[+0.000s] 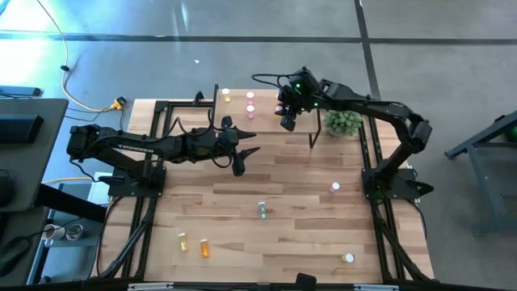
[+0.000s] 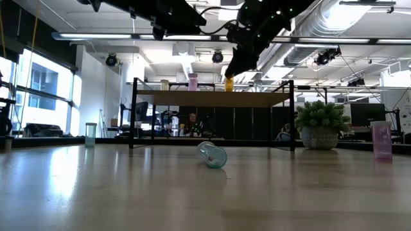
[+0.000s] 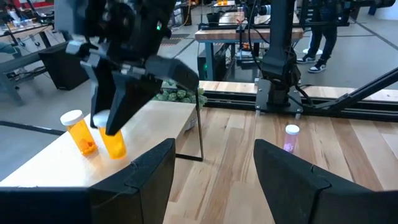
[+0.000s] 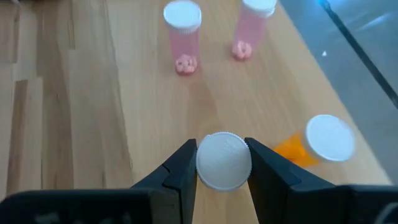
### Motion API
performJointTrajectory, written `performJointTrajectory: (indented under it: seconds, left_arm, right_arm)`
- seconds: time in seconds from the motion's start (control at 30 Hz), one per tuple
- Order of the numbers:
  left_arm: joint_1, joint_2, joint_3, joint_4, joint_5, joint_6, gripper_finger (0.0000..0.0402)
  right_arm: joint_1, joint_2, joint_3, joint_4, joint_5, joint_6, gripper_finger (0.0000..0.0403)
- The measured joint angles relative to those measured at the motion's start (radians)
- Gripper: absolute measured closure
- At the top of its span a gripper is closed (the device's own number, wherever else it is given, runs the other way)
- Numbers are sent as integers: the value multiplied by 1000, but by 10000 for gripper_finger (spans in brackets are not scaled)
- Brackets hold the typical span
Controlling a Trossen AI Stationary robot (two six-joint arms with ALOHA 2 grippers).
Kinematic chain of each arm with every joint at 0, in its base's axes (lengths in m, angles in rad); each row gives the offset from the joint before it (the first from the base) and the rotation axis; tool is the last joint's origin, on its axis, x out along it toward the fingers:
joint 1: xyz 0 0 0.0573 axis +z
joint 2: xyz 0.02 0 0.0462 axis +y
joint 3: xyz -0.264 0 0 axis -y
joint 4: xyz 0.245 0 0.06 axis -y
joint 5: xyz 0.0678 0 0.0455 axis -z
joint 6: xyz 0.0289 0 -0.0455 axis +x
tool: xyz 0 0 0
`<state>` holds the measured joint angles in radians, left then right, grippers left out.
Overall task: Pick and place medicine bottles onto shelf by color
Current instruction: Put the right orange pill bottle on the shelf aligned with the other orange pill bottle
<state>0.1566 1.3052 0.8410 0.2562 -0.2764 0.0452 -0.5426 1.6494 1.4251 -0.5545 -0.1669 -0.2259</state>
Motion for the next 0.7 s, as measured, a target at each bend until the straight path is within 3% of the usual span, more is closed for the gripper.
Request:
performJointTrajectory:
  seconds: [0.7]
  left_arm:
    - [0,0,0,-3,0,3,193]
  right_arm:
    - [0,27,1,1,9,-6,300]
